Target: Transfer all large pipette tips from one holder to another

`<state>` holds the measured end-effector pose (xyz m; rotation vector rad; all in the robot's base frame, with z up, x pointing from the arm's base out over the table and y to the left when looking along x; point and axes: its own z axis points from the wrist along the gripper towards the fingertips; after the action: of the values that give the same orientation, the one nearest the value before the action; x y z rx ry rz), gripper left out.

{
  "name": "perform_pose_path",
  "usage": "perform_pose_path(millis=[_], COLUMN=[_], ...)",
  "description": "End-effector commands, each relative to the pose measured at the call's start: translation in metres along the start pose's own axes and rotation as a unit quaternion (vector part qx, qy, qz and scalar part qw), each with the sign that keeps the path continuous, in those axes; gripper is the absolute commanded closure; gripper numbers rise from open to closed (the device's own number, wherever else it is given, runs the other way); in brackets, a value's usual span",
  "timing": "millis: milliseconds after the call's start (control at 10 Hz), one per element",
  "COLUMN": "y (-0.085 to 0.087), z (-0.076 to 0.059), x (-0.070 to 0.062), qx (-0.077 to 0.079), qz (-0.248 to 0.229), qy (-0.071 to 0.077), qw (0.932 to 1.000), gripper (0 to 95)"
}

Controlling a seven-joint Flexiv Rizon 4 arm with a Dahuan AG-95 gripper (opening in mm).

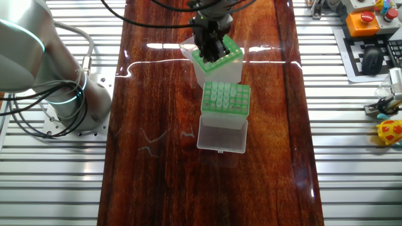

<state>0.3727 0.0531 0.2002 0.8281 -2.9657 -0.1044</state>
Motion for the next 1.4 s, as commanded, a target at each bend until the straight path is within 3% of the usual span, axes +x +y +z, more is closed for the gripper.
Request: perform_pose_path(millis=[100,900,1400], y=[0.0,-0.011,-0.018], z=[-0.011,-0.055,-0.065], x=[-0.001,-0.015,-0.013], qx=[-0.002,-0.026,-0.032], qz=[0.0,0.016,0.018], qy=[0.004,0.009,0.011], qw=[1.0,0.9995,0.9993], gripper=[95.0,95.0,95.0])
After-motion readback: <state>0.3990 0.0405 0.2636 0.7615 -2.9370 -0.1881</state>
